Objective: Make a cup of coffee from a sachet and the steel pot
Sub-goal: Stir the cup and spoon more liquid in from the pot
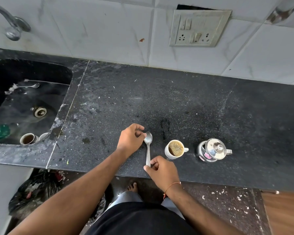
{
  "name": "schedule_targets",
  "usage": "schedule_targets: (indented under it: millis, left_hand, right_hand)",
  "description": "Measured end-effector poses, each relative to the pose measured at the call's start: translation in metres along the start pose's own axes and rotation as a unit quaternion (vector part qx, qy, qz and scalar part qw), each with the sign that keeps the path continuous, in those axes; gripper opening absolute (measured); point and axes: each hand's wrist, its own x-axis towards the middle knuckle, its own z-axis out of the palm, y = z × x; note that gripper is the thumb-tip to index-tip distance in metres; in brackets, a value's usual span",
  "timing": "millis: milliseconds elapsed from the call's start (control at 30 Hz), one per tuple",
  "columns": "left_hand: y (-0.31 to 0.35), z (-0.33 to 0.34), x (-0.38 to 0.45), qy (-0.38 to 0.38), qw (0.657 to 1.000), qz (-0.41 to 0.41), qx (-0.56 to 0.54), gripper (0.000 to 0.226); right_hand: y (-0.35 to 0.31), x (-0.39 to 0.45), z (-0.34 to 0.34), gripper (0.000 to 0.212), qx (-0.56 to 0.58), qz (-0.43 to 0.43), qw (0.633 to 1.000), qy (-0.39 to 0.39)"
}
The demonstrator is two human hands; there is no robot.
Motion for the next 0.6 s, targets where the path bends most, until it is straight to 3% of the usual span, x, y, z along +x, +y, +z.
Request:
schedule_targets:
  millis: [133,300,400,500,600]
  left_hand:
    - [0.013,-0.004,-0.004,0.036,0.998,-0.015,-0.055,0.018]
    - [0.038,0.006,-0.021,0.077,0.988,-0.006,-0.135,0.019]
    - [0.053,0.02,-0.035,0.088,0.972,-0.021,-0.216,0.026]
    - [0.064,0.033,-0.046,0.077,0.954,-0.024,-0.287,0.032]
    - [0.065,0.045,-0.053,0.048,0.96,-0.014,-0.274,0.039]
  right_hand:
    - [0.007,-0.01,-0.009,0.039,0.127,-0.002,0.992,0.004]
    - [0.01,-0.03,-0.046,0.017,0.252,-0.022,0.967,0.042]
    - [0.015,-0.038,-0.077,0.015,0.282,-0.021,0.955,0.084]
    - [0.021,-0.041,-0.108,0.014,0.323,-0.017,0.935,0.144]
    - [0.03,-0.038,-0.137,0.011,0.353,-0.029,0.915,0.193]
